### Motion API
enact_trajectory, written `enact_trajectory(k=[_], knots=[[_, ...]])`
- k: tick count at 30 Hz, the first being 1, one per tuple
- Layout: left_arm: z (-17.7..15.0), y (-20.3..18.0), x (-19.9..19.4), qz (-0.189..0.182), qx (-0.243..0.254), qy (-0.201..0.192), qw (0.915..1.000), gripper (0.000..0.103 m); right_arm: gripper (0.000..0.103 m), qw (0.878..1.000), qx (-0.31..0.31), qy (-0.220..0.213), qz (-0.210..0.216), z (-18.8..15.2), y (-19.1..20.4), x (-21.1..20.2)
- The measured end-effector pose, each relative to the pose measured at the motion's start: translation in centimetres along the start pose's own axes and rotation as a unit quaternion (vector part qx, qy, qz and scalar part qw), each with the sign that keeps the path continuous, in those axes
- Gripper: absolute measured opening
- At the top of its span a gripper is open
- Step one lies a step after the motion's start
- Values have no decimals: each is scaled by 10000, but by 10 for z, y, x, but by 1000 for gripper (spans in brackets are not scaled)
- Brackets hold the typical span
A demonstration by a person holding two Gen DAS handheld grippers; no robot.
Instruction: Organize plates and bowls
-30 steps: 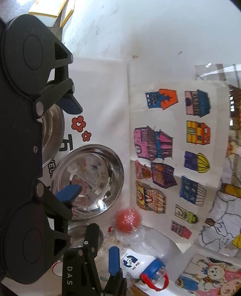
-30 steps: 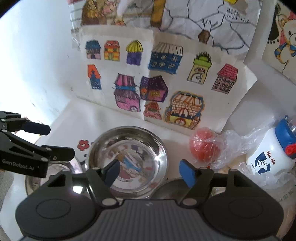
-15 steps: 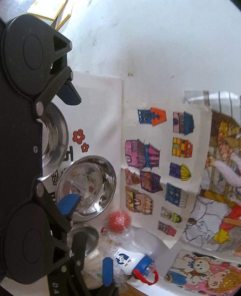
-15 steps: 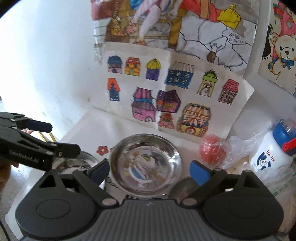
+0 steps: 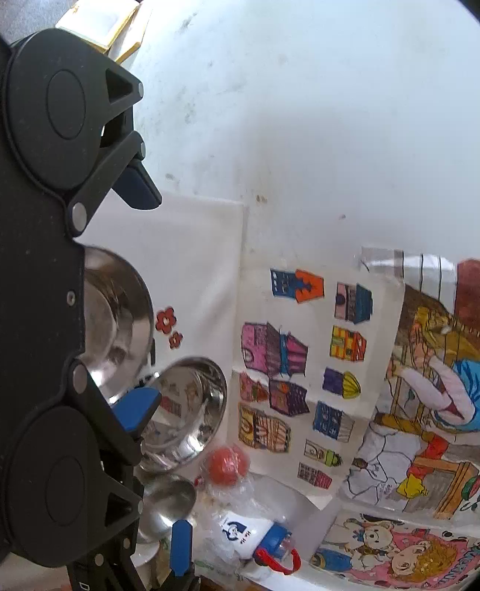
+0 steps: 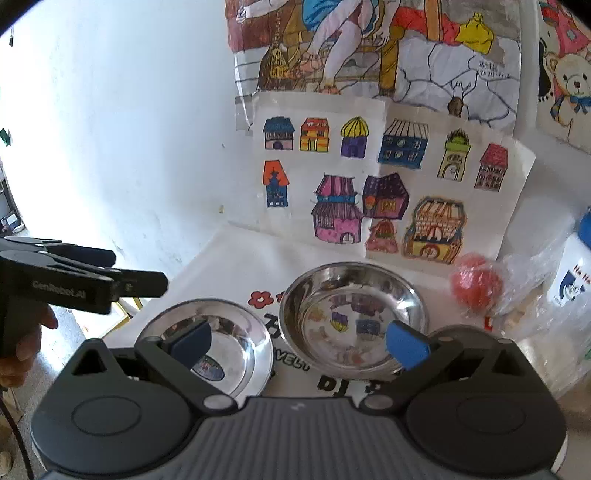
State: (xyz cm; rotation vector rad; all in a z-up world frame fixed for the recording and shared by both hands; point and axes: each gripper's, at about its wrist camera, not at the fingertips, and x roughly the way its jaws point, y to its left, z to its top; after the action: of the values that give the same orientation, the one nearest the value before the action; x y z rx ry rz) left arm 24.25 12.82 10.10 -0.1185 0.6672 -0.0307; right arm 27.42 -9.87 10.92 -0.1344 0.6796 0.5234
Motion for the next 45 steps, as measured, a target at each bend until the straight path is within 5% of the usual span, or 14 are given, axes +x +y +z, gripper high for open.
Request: enact_trajectory(k=[26, 35, 45], knots=[[-56, 45, 45, -7, 102, 876, 9961, 102, 102, 9928, 604, 653, 802, -51, -4, 54], [-52, 47, 48, -72, 40, 888, 9960, 100, 88, 9908, 723, 793, 827, -46, -6, 63], [-51, 53, 53, -143, -188, 1003, 9947, 82, 74, 9897, 737, 904, 826, -47, -5, 71]])
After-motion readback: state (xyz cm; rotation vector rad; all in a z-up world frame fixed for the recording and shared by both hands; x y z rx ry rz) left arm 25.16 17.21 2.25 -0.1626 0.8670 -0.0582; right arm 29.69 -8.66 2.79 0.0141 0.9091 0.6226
